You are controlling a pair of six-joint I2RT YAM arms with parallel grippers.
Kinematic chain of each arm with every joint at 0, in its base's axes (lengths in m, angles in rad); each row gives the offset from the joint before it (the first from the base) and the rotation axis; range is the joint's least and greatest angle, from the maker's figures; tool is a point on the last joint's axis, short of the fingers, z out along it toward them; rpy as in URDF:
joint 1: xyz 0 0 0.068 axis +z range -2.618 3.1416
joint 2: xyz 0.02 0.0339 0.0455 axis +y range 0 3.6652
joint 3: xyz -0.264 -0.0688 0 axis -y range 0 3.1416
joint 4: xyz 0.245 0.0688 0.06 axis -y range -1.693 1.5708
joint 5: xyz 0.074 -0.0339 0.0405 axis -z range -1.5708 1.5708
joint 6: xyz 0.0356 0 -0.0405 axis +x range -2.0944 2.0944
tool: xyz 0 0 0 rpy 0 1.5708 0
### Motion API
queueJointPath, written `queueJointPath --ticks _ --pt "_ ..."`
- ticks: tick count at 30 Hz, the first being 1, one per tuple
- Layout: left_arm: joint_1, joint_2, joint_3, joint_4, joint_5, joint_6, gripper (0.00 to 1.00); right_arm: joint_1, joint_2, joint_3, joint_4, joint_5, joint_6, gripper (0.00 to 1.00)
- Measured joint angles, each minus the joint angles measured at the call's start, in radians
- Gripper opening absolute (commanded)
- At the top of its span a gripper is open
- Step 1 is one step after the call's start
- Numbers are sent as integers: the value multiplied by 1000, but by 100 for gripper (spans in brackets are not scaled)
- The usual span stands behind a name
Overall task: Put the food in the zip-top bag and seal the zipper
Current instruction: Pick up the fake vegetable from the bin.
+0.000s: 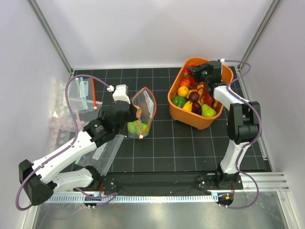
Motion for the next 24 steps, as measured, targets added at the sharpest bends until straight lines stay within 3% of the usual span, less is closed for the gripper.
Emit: queueJointPath --ticks 11,18,24 --pt "0 0 0 -2 13 27 0 88 -462 -76 -171 -40 -259 5" --pt "0 -1 0 -2 25 30 0 319 -679 -166 -310 -123 -465 5" --pt "0 -2 0 -3 25 35 0 434 -833 -336 -268 -323 -548 5"
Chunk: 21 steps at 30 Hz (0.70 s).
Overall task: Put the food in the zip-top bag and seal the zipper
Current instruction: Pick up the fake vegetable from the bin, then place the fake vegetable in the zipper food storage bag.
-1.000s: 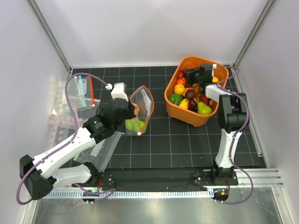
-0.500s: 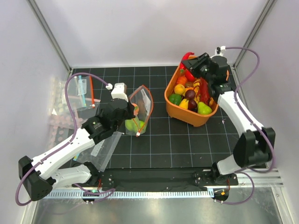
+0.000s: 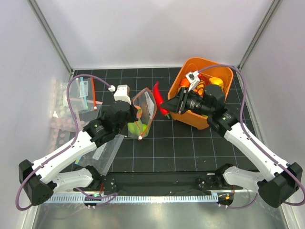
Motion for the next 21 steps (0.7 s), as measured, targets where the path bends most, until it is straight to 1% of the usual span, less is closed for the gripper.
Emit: queueJointPath --ticks 3,7,10,15,21 --pt "0 -5 0 -6 0 3 0 40 -6 -9 12 -85 -34 5" --pt "0 -29 0 -19 -2 11 0 118 -1 -9 31 -144 -58 5" --pt "0 -56 0 -20 -10 14 0 175 34 -6 43 -185 -77 5" --pt "0 -86 -6 -21 -24 15 0 227 123 -6 31 -194 -103 5" --pt "2 -101 -13 -29 -30 15 0 230 136 -6 8 -154 -121 5"
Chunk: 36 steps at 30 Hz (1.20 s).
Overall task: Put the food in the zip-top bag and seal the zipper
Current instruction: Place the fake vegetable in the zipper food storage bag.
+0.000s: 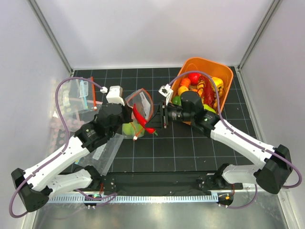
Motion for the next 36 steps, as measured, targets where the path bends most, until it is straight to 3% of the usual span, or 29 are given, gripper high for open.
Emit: queueJointPath --ticks 8,17,28,32,35,36 --pt "0 -6 -7 1 24 1 1 0 10 0 -36 98 -13 5" --pt "0 4 -20 46 181 8 0 -16 3 0 -65 222 4 5" --pt "-3 30 -48 142 375 33 1 -148 -51 -40 -56 202 91 6" --pt "-12 79 -48 159 412 35 0 -160 -52 -55 -34 189 131 14" --pt "-22 100 -48 162 422 37 0 -156 -42 -61 -1 175 165 35" --pt "-24 104 -48 163 423 37 0 -151 -37 -61 9 177 172 54"
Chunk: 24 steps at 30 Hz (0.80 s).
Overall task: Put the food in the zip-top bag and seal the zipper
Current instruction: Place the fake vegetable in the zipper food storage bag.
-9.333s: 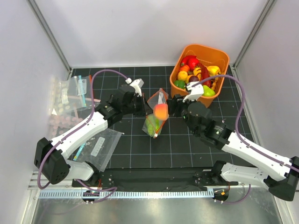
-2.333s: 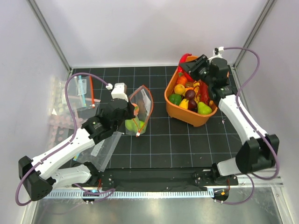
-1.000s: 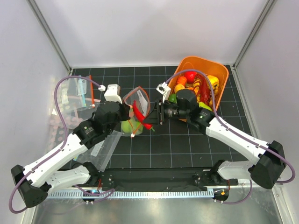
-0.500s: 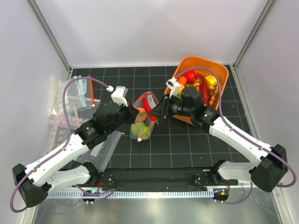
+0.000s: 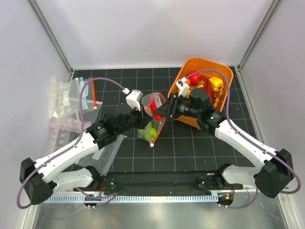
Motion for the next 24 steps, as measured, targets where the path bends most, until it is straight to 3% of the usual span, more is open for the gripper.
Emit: queueJointPath --ticks 3,4,24 --pt "0 3 0 2 0 0 1 33 6 -2 9 34 2 73" --pt "0 3 0 2 -2 -1 2 49 5 -2 6 52 -3 74" --pt "87 -60 9 -75 -187 -92 3 95 -161 -2 -133 363 -153 68"
